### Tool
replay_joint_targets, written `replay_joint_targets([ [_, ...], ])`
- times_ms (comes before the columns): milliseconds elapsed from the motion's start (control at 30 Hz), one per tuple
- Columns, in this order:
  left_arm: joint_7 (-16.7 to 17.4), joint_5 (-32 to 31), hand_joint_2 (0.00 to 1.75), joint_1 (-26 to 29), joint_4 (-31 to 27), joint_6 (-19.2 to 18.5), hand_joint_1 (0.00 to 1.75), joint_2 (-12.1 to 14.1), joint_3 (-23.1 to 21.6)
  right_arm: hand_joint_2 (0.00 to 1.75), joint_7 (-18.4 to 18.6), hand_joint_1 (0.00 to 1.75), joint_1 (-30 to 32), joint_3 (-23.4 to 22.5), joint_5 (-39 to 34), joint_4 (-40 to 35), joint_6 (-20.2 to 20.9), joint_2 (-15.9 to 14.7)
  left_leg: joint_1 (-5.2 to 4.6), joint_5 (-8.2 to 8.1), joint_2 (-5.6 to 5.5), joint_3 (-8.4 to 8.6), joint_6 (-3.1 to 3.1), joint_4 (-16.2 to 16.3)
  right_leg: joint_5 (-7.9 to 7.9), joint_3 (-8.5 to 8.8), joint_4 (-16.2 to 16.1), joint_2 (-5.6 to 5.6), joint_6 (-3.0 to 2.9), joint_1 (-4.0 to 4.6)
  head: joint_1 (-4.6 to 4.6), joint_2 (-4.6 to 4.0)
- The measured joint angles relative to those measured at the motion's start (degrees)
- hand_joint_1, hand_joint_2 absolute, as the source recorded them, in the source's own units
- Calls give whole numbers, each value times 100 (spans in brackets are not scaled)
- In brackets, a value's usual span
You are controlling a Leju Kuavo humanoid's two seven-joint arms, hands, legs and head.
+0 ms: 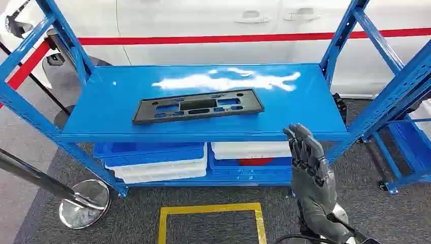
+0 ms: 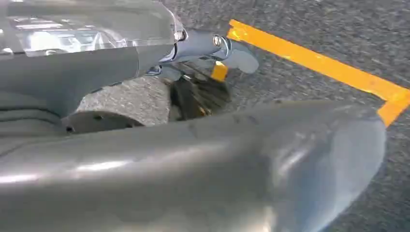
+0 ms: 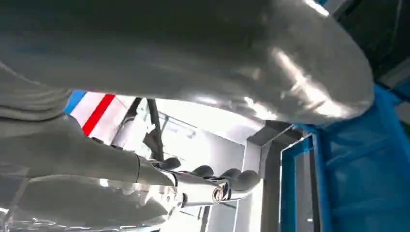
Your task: Take the parts from the cabinet and place them on the table.
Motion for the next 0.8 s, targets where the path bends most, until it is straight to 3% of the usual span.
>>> replay_joint_targets([
  [33,0,-11,0,9,0,0,0,0,2,0,0,0,3,0,-22,61,0,0,12,-78,2,-89,-17,-167,-91,125,0,12,11,-3,0,0],
  [67,0,-28,0,12,0,9,0,0,4,0,0,0,22,0,-35,107,-2,0,15,51,5,-112,-6,-436,-179,245,0,14,25,-7,0,0],
  [100,2,-33,0,22,0,13,0,2,9,0,0,0,54,0,-50,135,-4,0,15,432,8,-107,16,-781,-269,367,0,12,43,-8,0,0],
  [133,2,-39,0,51,0,18,0,2,20,0,0,0,83,0,-55,166,-7,0,14,1141,18,-122,46,-1175,-358,431,-8,7,64,-8,2,0],
  [167,2,-44,0,75,0,26,0,4,41,0,0,0,91,0,-55,214,-9,0,-16,1721,27,-214,68,-1466,-426,497,58,15,93,13,0,0],
  [233,-2,-96,0,61,0,44,0,7,50,0,0,0,121,2,-39,260,-9,2,-50,1715,23,-117,165,-1420,-564,603,19,47,194,8,0,0],
  [300,-4,-118,0,9,0,57,0,7,50,0,0,0,103,4,-13,288,-7,2,-47,1707,14,14,253,-1499,-484,641,98,42,268,1,2,0],
  [333,-9,-122,0,-6,0,20,0,7,50,0,0,0,100,4,0,310,-7,4,-31,1699,11,81,275,-1567,-467,566,279,27,281,-21,2,0],
  [367,-15,-114,0,-7,0,-18,0,7,50,0,0,0,82,11,15,337,-4,22,-29,1675,9,134,312,-1606,-486,374,596,17,302,-21,2,0],
  [433,-17,-101,0,-39,0,-31,0,15,50,0,0,0,81,11,15,389,-2,24,-39,1613,7,181,358,-1620,-857,-144,1317,15,316,-26,2,0],
  [467,-17,-98,0,-37,0,-37,0,15,50,0,0,0,81,11,20,411,0,24,-50,1573,3,208,365,-1619,-1061,-363,1554,14,336,-26,2,0],
  [500,-17,-98,0,-32,0,-46,0,15,50,0,0,0,81,13,20,433,0,28,-58,1531,-4,248,367,-1617,-1158,-523,1644,13,343,-25,2,0],
  [533,-17,-101,0,-26,0,-40,0,15,50,0,0,0,81,13,24,454,2,31,-66,1488,-12,306,362,-1617,-1070,-570,1531,13,336,-21,2,0],
  [567,-15,-111,0,-23,0,8,0,15,50,0,0,0,78,13,39,478,17,35,-72,1437,-20,377,361,-1617,-797,-518,1229,11,318,-17,2,0],
  [633,-15,-138,0,-27,0,48,0,7,50,0,0,0,62,13,90,544,33,59,-86,1342,-26,517,349,-1618,37,-291,314,10,213,15,2,0],
  [667,-17,-138,0,-15,9,59,0,-11,50,0,0,0,51,17,135,583,28,74,-90,1312,-30,535,331,-1612,167,-278,131,9,159,57,2,0],
  [700,-30,-136,0,-31,13,70,0,-9,50,0,0,0,29,22,185,642,13,103,-100,1292,-51,510,298,-1601,-58,-307,95,0,142,83,8,0],
  [733,-33,-135,0,-48,13,77,0,-7,50,0,0,0,30,22,228,678,9,127,-97,1267,-51,497,259,-1605,127,-303,91,0,107,83,7,0],
  [767,-37,-133,0,-44,13,81,0,-9,50,0,0,0,26,24,267,706,13,160,-103,1296,-45,523,230,-1530,143,-302,73,5,87,89,7,0],
  [800,-42,-133,0,-45,13,83,0,-7,50,0,0,0,12,24,330,750,13,175,-121,1299,-49,551,196,-1533,141,-243,48,9,43,39,7,0],
])
